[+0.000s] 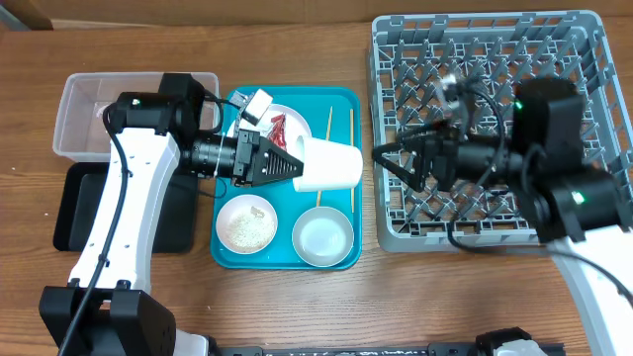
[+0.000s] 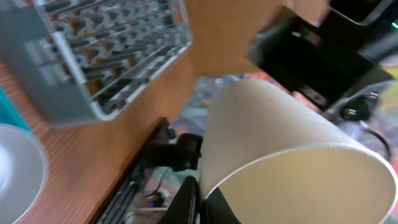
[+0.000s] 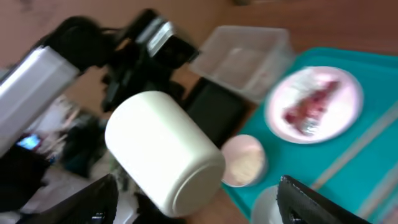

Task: Sort waste into correct bins and load items into the dishwasher
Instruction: 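Grasp the white cup from the white bowl with the left gripper, then hand the white cup from the left gripper to the right gripper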

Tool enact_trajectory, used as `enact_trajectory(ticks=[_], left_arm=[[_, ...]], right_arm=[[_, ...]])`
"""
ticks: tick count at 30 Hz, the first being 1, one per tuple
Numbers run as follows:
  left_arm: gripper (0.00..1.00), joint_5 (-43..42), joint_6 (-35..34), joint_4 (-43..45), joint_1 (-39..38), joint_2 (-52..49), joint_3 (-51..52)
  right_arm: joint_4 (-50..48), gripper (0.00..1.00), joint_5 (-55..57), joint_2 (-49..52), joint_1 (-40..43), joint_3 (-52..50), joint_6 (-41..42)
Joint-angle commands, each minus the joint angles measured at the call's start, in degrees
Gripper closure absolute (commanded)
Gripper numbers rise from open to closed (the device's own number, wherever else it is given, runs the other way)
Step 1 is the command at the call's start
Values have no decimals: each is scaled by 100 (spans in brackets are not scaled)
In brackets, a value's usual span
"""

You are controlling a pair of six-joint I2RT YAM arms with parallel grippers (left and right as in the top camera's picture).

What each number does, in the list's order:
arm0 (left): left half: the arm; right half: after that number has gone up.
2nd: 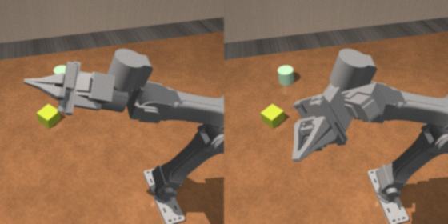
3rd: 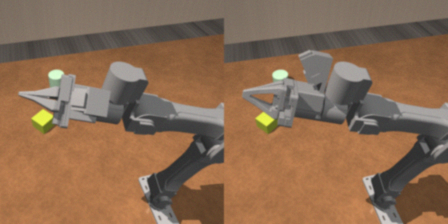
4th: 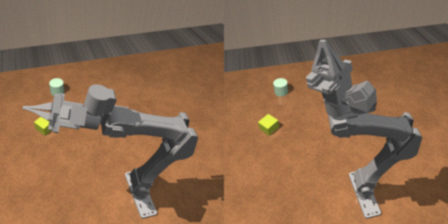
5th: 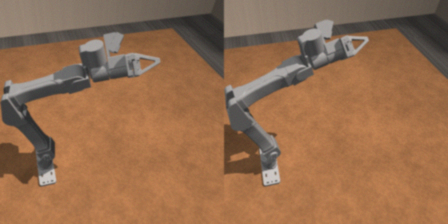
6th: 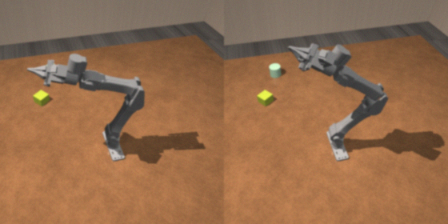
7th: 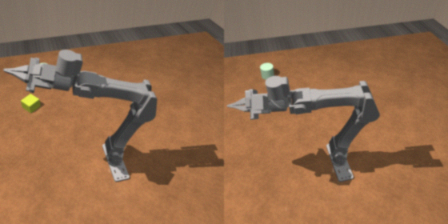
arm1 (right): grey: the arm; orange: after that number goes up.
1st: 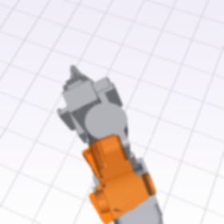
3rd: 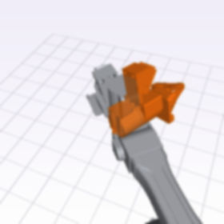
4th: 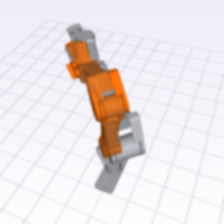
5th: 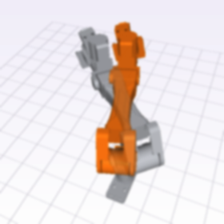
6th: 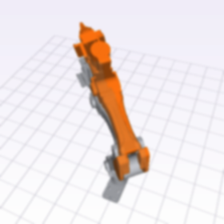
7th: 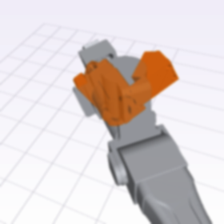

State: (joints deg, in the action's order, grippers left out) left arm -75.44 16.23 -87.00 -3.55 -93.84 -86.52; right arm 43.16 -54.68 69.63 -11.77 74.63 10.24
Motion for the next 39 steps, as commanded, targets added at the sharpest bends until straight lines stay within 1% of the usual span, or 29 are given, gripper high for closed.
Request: enact_trajectory(ticks=[1,6,9,12,15,16,18,19,21,23,24,25,26,27,28,29,31,34,35,36,39], left_arm=[[96,-710,710,-120,7,96,-63],[96,-713,719,-63,7,96,-63],[96,-710,719,-55,7,96,-63],[96,-671,717,-59,7,96,-63],[96,-667,717,-59,7,96,-63],[96,-669,717,-59,7,96,-63],[96,-669,717,-61,7,96,-63],[95,-667,715,-59,7,96,-63],[88,-669,713,-61,7,96,-63],[86,-667,715,-59,7,96,-63],[81,-664,713,-61,7,96,-63],[70,-660,713,-66,7,96,-63],[56,-645,708,-76,7,96,-63],[25,-562,688,-83,13,96,-63],[2,-485,678,-85,15,96,-63],[0,-385,627,-87,15,96,-63],[0,-168,498,-83,15,96,-63],[0,70,492,-83,15,96,-63],[0,107,494,-79,17,96,-63],[0,109,496,-63,17,96,-63],[0,109,494,22,17,96,-63]], right_arm=[[-260,17,-1561,413,-125,37,-302],[-577,17,-1762,750,-614,37,-304],[-868,19,-1755,778,-927,37,-299],[-1095,34,-1742,776,-1091,37,-254],[-1099,38,-1679,776,-1104,39,-256],[-1099,42,-1679,776,-1104,39,-254],[-1099,43,-1674,776,-1104,39,-256],[-1099,43,-1646,776,-1104,37,-254],[-1093,44,-1451,776,-1104,39,-157],[-1091,44,-1071,776,-1104,37,59],[-1078,45,-949,776,-1102,39,68],[-1060,47,-828,772,-1097,39,70],[-1034,48,-704,758,-1073,39,92],[-986,49,-437,715,-979,39,216],[-957,50,-326,667,-885,39,254],[-927,51,-236,616,-780,39,330],[-800,51,-15,466,-470,42,470],[-354,51,483,216,46,42,483],[98,51,1067,81,306,42,490],[398,51,1532,26,382,42,535],[1283,51,3088,-13,361,39,916]])
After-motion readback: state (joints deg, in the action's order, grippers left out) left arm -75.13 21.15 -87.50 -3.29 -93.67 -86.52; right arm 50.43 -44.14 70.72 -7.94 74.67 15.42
